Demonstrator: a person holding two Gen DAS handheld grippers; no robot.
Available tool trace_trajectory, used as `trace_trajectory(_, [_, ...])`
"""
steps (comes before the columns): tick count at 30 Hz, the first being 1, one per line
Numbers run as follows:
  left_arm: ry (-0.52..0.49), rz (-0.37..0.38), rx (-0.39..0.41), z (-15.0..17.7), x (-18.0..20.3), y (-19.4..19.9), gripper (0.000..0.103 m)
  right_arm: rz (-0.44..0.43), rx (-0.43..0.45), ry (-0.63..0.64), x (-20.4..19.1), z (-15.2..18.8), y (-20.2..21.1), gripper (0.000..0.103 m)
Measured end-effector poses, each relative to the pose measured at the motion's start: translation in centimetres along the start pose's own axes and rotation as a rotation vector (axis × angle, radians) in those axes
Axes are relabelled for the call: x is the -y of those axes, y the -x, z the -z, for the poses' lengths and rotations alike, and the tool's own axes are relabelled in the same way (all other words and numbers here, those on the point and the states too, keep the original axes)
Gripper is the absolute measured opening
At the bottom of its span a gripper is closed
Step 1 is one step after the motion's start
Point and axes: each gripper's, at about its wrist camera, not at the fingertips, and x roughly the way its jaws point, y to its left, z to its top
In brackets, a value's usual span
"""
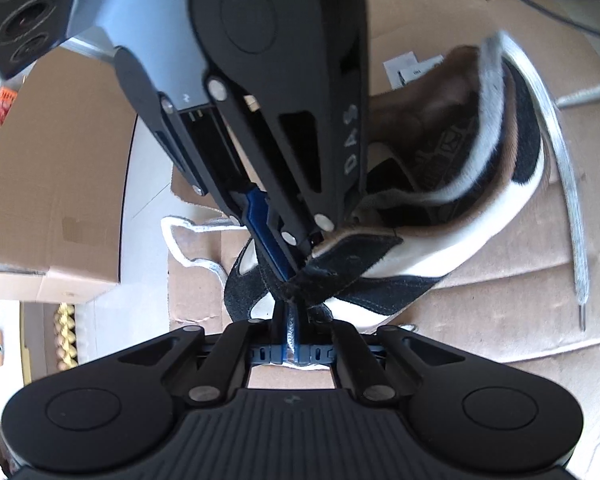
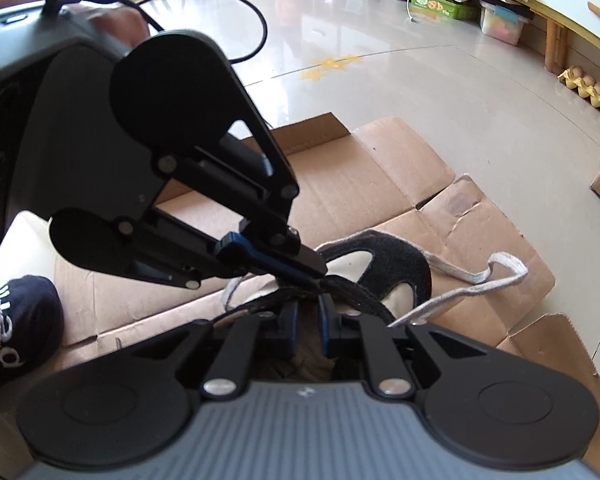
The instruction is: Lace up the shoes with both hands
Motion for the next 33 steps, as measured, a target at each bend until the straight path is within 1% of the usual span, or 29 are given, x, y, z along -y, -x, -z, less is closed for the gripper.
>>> trace_trajectory(1, [0.025, -0.004, -0.015, 0.0, -0.3, -0.1, 0.022, 0.006, -0.001, 0.001, 0.0, 0.1, 0.1, 0.015])
trace_trajectory(3, [0.068, -0.024, -0.026, 0.1, -0.7, 0.0, 0.040, 0.015, 0.004, -0.003, 0.2, 0.2, 0.1, 0.019])
trace_trajectory(4, [0.089, -0.014, -0.026, 0.3, -1.0, 0.1, 0.047, 0.015, 0.005, -0.009, 0.3, 0.3, 0.2, 0.021])
trace_trajectory(5, [0.113, -0.002, -0.026, 0.4, -1.4, 0.3, 0.049, 0.014, 0.006, -0.011, 0.4, 0.3, 0.2, 0.021])
trace_trajectory(7, [0.194, 0.041, -0.027, 0.7, -2.3, 0.6, 0.051, 0.014, 0.006, -0.006, 0.4, 0.3, 0.3, 0.021])
trace_trajectory(10, [0.414, 0.135, -0.013, 1.6, -4.4, 1.0, 0.051, 0.021, 0.005, 0.002, 0.3, 0.3, 0.3, 0.020])
trace_trajectory(11, [0.495, 0.150, -0.002, 2.0, -5.1, 1.1, 0.050, 0.023, 0.004, 0.003, 0.3, 0.3, 0.3, 0.020])
trace_trajectory(13, [0.657, 0.180, 0.021, 2.9, -6.4, 1.4, 0.042, 0.026, 0.004, 0.005, 0.3, 0.3, 0.3, 0.020])
trace_trajectory(14, [0.737, 0.194, 0.031, 3.4, -7.1, 1.4, 0.041, 0.028, 0.004, 0.006, 0.3, 0.3, 0.3, 0.020])
trace_trajectory(17, [0.967, 0.237, 0.052, 4.9, -8.5, 1.0, 0.027, 0.031, 0.001, 0.006, 0.2, 0.3, 0.2, 0.020])
trace_trajectory(18, [1.038, 0.262, 0.057, 5.5, -8.7, 0.5, 0.020, 0.032, 0.000, 0.003, 0.2, 0.3, 0.2, 0.020])
trace_trajectory(19, [1.109, 0.287, 0.063, 6.2, -8.9, 0.0, 0.016, 0.033, -0.001, -0.001, 0.2, 0.3, 0.2, 0.020])
trace_trajectory(20, [1.181, 0.311, 0.068, 6.8, -9.1, -0.5, 0.015, 0.034, -0.001, -0.004, 0.2, 0.3, 0.2, 0.020])
trace_trajectory(22, [1.323, 0.361, 0.079, 8.0, -9.5, -1.4, 0.008, 0.034, -0.001, -0.016, 0.2, 0.3, 0.1, 0.019])
trace_trajectory(25, [1.537, 0.437, 0.095, 9.9, -10.1, -2.9, 0.003, 0.029, 0.000, -0.041, 0.4, 0.4, 0.1, 0.019])
trace_trajectory(27, [1.674, 0.490, 0.105, 11.0, -10.5, -3.9, 0.002, 0.027, 0.003, -0.054, 0.5, 0.4, 0.1, 0.019])
trace_trajectory(30, [1.782, 0.605, 0.113, 11.4, -10.1, -4.7, 0.002, 0.018, 0.010, -0.085, 0.8, 0.5, 0.1, 0.019])
trace_trajectory(33, [1.911, 0.699, 0.126, 12.6, -9.2, -4.8, 0.000, 0.009, 0.000, -0.135, 1.2, 0.5, -0.1, 0.020])
